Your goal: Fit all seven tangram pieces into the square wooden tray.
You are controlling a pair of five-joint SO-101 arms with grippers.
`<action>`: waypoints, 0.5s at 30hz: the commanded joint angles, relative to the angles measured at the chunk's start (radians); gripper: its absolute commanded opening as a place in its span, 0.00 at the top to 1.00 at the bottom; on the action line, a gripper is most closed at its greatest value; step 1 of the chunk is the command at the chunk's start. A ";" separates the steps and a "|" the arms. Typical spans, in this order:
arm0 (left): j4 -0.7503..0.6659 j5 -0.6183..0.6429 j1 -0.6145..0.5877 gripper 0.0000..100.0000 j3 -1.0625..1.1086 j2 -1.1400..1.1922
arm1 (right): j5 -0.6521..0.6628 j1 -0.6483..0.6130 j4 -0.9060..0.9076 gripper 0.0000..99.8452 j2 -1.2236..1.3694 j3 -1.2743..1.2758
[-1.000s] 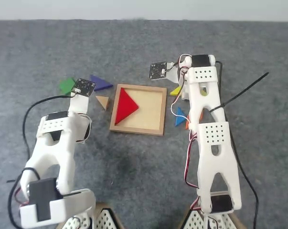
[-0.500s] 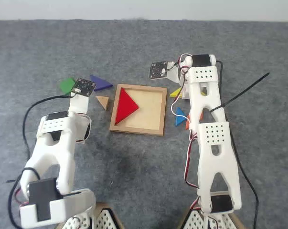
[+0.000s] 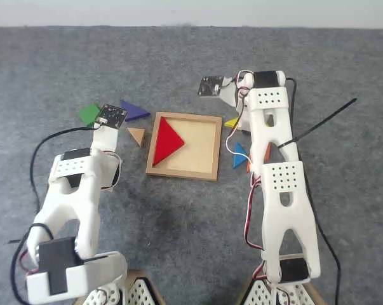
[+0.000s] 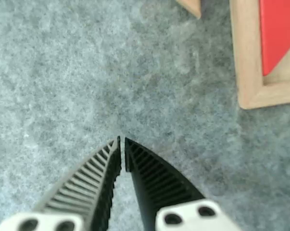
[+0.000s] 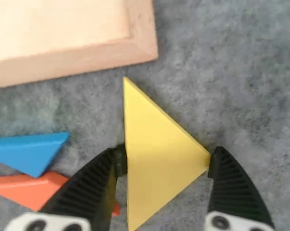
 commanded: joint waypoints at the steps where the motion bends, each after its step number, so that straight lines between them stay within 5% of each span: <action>1: -0.017 -0.008 -0.005 0.99 -0.008 -0.049 | -0.170 -0.031 0.039 0.79 -0.180 -0.009; 11: -0.017 -0.005 -0.005 0.99 -0.007 -0.049 | -0.703 -0.096 0.039 0.79 -0.346 0.002; 15: -0.017 -0.005 -0.005 0.99 -0.007 -0.049 | -0.505 -0.081 0.039 0.78 -0.326 0.043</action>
